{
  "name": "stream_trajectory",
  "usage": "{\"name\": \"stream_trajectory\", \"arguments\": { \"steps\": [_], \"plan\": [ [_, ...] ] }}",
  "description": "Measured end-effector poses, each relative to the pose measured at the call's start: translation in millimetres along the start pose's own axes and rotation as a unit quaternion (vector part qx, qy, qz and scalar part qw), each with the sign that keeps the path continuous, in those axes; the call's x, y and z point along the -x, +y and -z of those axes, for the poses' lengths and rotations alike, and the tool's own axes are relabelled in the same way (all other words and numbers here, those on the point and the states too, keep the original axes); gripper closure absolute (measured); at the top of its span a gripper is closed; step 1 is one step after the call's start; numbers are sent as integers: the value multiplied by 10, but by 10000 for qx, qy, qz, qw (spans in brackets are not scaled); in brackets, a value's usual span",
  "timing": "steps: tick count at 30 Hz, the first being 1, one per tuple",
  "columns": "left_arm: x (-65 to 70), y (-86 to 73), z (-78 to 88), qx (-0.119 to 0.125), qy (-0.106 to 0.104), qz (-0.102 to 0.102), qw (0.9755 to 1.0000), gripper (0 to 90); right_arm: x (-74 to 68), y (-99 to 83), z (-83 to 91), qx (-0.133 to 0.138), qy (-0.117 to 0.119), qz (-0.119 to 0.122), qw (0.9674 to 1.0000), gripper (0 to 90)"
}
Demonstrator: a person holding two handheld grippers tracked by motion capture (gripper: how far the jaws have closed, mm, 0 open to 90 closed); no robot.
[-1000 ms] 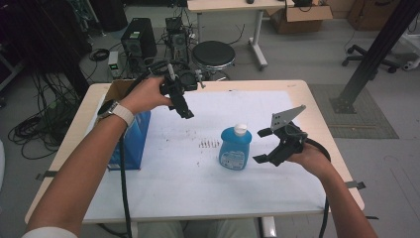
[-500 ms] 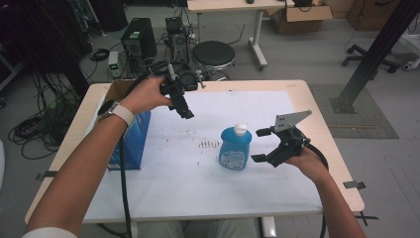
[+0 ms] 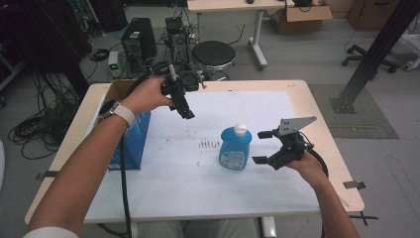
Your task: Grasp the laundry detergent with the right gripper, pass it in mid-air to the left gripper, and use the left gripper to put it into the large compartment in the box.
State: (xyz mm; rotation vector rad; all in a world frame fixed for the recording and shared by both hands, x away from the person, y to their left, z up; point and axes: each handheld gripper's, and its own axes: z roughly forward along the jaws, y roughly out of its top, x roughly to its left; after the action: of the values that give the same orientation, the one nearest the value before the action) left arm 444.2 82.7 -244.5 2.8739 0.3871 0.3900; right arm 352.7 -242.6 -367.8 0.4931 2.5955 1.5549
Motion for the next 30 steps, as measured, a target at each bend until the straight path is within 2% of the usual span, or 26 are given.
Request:
{"name": "stream_trajectory", "arguments": {
  "steps": [13, 30],
  "plan": [
    [6, 12, -1, -13, 2, -3, 10000, 63, -3, -48, -120, 37, -10, -17, 10000, 65],
    [15, 23, -5, -29, 16, -12, 10000, 64, -1, -57, -408, 171, 12, -70, 9998, 72]
  ]
}}
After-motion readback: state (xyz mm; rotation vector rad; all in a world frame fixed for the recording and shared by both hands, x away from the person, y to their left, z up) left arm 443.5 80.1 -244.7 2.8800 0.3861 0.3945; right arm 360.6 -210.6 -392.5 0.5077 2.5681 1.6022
